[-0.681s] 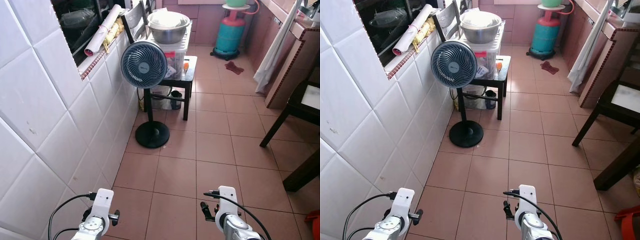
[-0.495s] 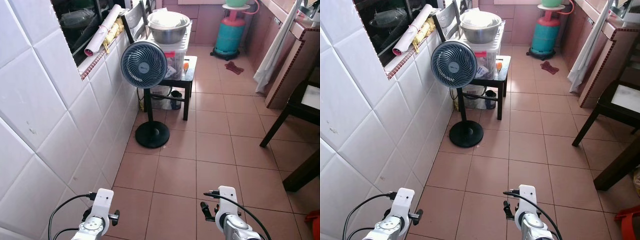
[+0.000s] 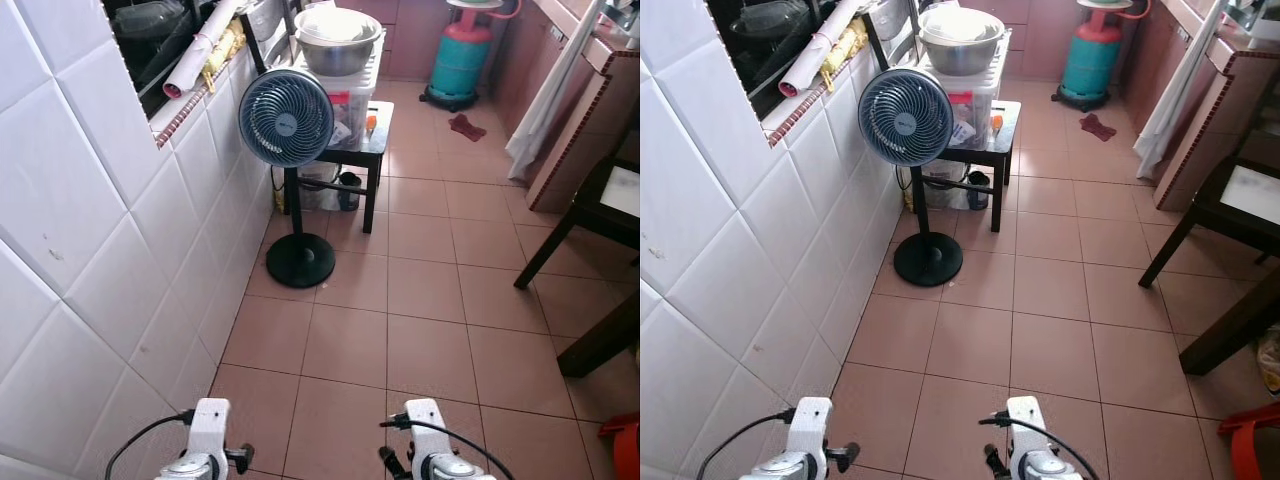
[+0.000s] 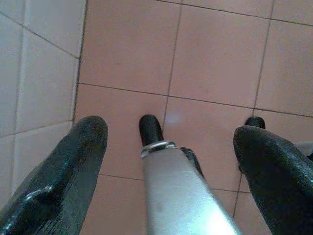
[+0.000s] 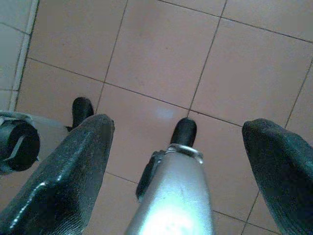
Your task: Setting the table
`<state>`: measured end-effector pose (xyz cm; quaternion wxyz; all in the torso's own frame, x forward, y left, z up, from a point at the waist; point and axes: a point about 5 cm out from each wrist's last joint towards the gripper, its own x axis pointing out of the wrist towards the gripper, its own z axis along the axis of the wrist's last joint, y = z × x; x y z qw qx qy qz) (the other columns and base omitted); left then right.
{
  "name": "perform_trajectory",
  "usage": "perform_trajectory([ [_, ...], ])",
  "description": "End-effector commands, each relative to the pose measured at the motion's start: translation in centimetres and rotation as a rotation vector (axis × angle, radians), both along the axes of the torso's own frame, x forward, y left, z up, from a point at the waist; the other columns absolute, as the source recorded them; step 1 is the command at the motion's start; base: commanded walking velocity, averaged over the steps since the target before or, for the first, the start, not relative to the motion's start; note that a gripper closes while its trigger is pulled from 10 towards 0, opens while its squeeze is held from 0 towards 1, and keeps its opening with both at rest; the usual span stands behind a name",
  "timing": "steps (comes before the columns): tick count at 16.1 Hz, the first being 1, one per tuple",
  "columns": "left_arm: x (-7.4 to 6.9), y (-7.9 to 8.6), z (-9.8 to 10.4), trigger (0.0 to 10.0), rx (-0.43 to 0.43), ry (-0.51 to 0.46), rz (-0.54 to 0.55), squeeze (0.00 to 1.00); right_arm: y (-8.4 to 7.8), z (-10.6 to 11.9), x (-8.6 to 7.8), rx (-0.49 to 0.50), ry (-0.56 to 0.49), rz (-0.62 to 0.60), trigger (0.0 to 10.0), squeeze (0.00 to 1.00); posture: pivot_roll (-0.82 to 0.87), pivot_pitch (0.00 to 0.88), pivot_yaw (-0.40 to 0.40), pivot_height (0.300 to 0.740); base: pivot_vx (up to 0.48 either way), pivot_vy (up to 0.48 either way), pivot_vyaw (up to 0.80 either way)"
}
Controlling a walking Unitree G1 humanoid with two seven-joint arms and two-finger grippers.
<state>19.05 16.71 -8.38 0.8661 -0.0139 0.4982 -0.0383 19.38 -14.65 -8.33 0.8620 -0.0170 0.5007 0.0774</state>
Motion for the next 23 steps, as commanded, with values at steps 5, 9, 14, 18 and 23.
perform_trajectory([
  [5,0.1,-0.1,0.1,10.0,-0.007,-0.001,-0.005,0.00,-0.2,-0.3,-0.6,-0.009,0.019,0.008,10.0,0.00,-0.04,0.071,0.033,0.740,0.000,0.000,0.00],
  [9,0.9,0.3,0.5,10.0,0.004,-0.054,0.031,0.00,-0.3,0.1,0.2,0.016,-0.024,-0.022,10.0,0.00,-0.04,0.065,0.035,0.740,0.000,0.000,0.00],
  [14,3.8,1.0,2.3,10.0,0.024,-0.175,0.049,0.00,0.6,0.8,1.5,0.041,-0.075,-0.002,10.0,0.00,-0.03,0.055,0.033,0.740,0.000,0.000,0.00],
  [18,6.8,1.3,4.6,10.0,0.030,-0.321,0.019,0.00,2.4,3.9,5.8,0.130,-0.296,0.067,10.0,0.00,-0.03,0.059,0.041,0.740,0.000,0.000,0.00],
  [23,11.3,1.1,9.7,10.0,-0.063,-0.656,-0.028,0.00,3.7,9.8,11.1,0.282,-0.609,0.124,10.0,0.00,-0.04,0.070,0.038,0.740,0.000,0.000,0.00],
])
